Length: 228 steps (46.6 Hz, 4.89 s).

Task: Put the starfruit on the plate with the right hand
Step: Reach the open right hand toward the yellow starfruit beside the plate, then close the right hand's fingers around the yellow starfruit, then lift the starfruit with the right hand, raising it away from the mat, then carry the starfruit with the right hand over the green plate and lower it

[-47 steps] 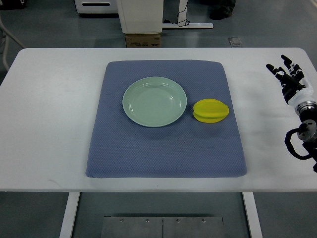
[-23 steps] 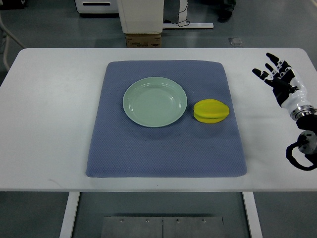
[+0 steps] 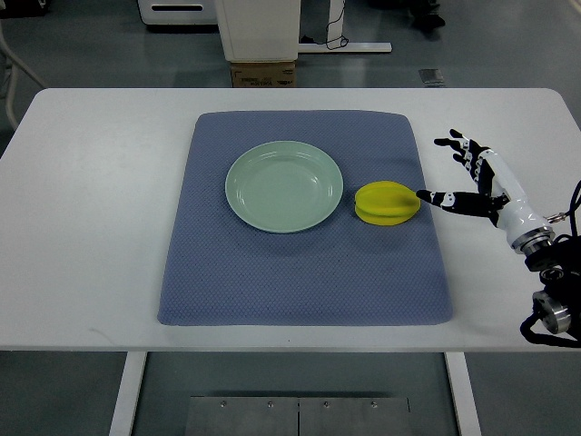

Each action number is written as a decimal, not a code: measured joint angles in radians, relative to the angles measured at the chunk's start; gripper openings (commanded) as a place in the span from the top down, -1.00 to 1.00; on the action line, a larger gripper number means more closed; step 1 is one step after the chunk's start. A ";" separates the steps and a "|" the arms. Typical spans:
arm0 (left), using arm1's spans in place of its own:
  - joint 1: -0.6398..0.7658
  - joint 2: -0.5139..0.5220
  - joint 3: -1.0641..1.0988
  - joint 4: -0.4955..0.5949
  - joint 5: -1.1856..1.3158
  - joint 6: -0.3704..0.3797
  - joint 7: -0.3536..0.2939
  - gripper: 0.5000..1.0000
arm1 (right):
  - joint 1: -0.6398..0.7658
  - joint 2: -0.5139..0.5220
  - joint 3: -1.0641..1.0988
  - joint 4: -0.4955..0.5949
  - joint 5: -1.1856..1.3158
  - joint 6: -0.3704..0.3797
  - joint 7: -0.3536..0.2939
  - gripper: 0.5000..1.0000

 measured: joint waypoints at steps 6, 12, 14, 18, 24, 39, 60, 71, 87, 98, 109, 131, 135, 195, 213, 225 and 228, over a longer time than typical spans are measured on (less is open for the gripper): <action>0.000 0.000 0.000 0.000 0.000 0.000 0.000 -1.00 | 0.027 -0.010 -0.073 0.000 -0.037 -0.057 0.002 -1.00; 0.000 0.000 0.000 0.000 0.000 0.000 0.001 -1.00 | 0.071 -0.012 -0.166 -0.002 -0.043 -0.106 0.002 -1.00; 0.000 0.000 0.000 0.000 0.000 0.000 0.001 -1.00 | 0.094 -0.012 -0.209 -0.004 -0.043 -0.124 0.002 -1.00; 0.000 0.000 0.000 0.000 0.000 0.000 0.001 -1.00 | 0.146 -0.009 -0.288 -0.005 -0.041 -0.165 0.001 -1.00; 0.000 0.000 0.000 0.000 0.000 0.000 0.000 -1.00 | 0.213 -0.001 -0.384 -0.008 -0.031 -0.204 -0.008 -1.00; 0.000 0.000 0.000 0.000 0.000 0.000 0.000 -1.00 | 0.236 0.010 -0.429 -0.012 -0.023 -0.206 -0.032 -1.00; 0.000 0.000 0.000 0.000 0.000 0.000 0.001 -1.00 | 0.267 0.076 -0.458 -0.034 -0.006 -0.206 -0.071 -1.00; 0.000 0.000 0.000 0.000 0.000 0.000 0.001 -1.00 | 0.298 0.108 -0.524 -0.064 0.025 -0.206 -0.073 -0.97; 0.000 0.000 0.000 0.000 0.000 0.000 0.001 -1.00 | 0.318 0.155 -0.563 -0.111 0.069 -0.206 -0.088 -0.64; 0.000 0.000 0.000 0.000 0.000 0.000 0.001 -1.00 | 0.329 0.156 -0.590 -0.110 0.071 -0.205 -0.088 -0.03; 0.000 0.000 0.000 0.000 0.000 0.000 0.001 -1.00 | 0.336 0.156 -0.591 -0.106 0.081 -0.205 -0.083 0.43; 0.000 0.000 0.000 0.000 0.000 0.000 0.000 -1.00 | 0.345 0.166 -0.586 -0.099 0.080 -0.205 -0.076 0.69; 0.000 0.000 0.000 0.000 0.000 0.000 0.000 -1.00 | 0.345 0.166 -0.586 -0.099 0.082 -0.205 -0.076 1.00; 0.000 0.000 0.000 0.000 0.000 0.000 0.000 -1.00 | 0.527 -0.062 -0.448 -0.065 0.227 0.092 -0.051 1.00; 0.000 0.000 0.000 0.000 0.000 0.000 0.001 -1.00 | 0.576 -0.096 -0.452 -0.066 0.227 0.151 -0.052 1.00; 0.000 0.000 0.000 0.000 0.000 0.000 0.000 -1.00 | 0.577 -0.013 -0.452 -0.067 0.230 0.145 -0.057 1.00; 0.000 0.000 0.000 0.000 0.000 0.000 0.001 -1.00 | 0.577 0.020 -0.452 -0.072 0.232 0.144 -0.059 1.00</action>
